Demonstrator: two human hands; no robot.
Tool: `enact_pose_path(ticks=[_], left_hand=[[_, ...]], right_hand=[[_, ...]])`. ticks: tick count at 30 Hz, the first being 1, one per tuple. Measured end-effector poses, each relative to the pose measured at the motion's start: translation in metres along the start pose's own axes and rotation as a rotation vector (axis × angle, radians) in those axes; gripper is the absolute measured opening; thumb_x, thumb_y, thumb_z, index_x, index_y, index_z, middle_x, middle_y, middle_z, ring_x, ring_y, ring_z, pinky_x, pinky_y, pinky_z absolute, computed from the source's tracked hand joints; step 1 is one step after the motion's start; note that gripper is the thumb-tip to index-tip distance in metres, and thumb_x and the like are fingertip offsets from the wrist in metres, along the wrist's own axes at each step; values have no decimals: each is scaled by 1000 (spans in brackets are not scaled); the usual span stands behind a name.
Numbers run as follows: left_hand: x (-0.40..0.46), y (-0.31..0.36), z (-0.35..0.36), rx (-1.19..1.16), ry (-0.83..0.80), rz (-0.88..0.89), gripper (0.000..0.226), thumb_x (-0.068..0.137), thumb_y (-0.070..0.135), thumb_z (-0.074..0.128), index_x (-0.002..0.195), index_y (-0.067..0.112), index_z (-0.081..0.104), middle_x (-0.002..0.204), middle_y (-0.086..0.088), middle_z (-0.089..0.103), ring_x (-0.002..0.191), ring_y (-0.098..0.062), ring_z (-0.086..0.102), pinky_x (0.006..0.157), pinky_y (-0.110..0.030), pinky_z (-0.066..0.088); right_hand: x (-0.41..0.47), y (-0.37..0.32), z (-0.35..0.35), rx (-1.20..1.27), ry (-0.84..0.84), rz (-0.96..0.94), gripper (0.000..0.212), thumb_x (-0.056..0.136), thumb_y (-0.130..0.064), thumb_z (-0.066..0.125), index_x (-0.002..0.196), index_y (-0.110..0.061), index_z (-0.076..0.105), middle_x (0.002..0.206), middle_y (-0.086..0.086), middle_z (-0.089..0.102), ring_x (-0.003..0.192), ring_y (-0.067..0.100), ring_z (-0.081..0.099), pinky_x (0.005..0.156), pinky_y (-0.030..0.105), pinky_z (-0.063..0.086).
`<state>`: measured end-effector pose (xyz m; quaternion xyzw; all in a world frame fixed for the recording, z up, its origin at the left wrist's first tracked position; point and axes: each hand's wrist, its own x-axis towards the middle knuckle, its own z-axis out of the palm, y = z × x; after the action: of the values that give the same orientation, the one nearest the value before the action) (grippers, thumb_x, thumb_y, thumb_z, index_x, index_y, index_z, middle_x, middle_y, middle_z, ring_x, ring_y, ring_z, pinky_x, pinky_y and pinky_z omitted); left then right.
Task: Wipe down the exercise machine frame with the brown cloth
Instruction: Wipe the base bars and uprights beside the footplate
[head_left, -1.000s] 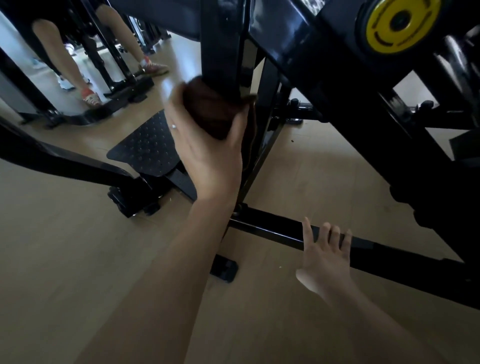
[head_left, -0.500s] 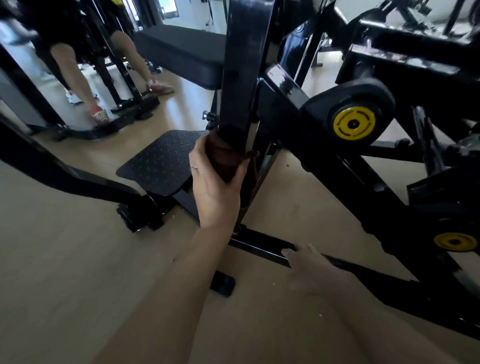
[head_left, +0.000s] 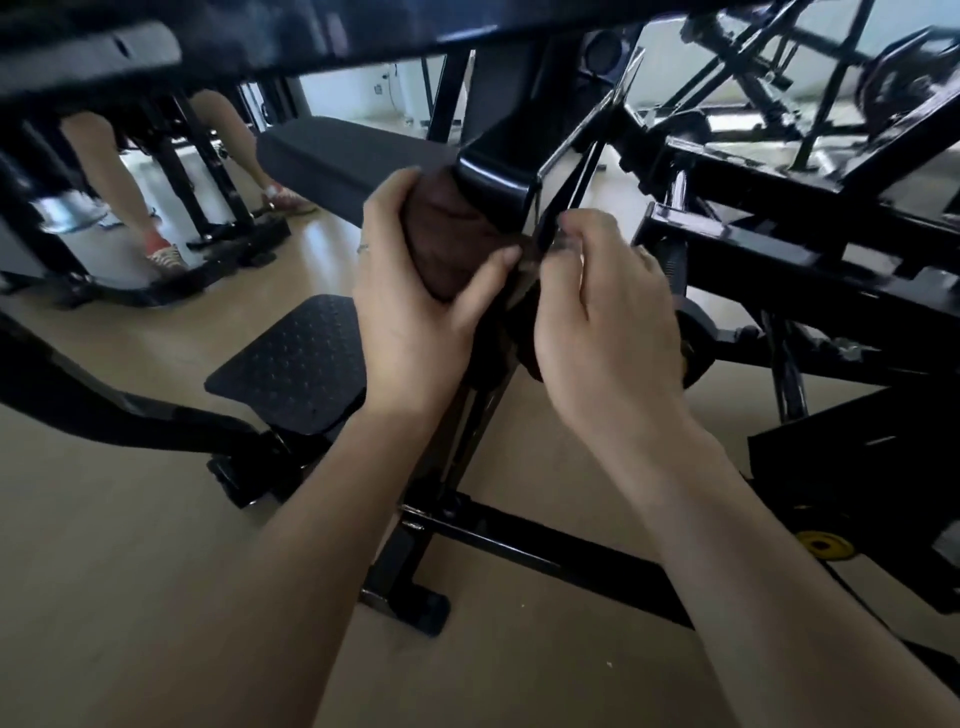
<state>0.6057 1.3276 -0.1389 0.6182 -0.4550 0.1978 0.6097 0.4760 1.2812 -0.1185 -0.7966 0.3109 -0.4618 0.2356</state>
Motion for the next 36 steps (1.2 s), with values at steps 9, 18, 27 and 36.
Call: enact_pose_path(ticks=[9, 18, 27, 36], left_hand=[[-44, -37, -16, -58, -131, -293, 54, 86, 30, 82, 129, 33, 51, 116, 21, 66, 112, -1, 64, 96, -24, 52], [19, 5, -9, -172, -92, -155, 42, 93, 33, 73, 125, 10, 57, 116, 6, 69, 111, -11, 67, 95, -29, 53], [-20, -12, -13, -94, -77, -296, 35, 92, 31, 73, 122, 28, 55, 112, 18, 69, 109, -5, 66, 94, -27, 54], [-53, 28, -42, 148, -322, -649, 35, 90, 35, 73, 112, 52, 51, 104, 33, 65, 95, 12, 64, 73, -4, 48]], right_hand=[[8, -9, 14, -534, -330, -107, 72, 80, -14, 8, 142, 8, 38, 125, 21, 59, 113, 39, 60, 100, 54, 40], [7, -1, 19, -377, -166, -87, 78, 82, -18, -6, 124, 1, 57, 134, 16, 63, 119, 32, 60, 107, 43, 34], [6, -5, 5, -454, -364, -117, 83, 77, -19, -7, 125, 11, 54, 142, 30, 55, 128, 42, 55, 113, 56, 36], [8, -11, -7, -158, -576, 192, 59, 109, -34, 15, 164, -13, 16, 172, 4, 15, 158, 13, 6, 130, 37, 2]])
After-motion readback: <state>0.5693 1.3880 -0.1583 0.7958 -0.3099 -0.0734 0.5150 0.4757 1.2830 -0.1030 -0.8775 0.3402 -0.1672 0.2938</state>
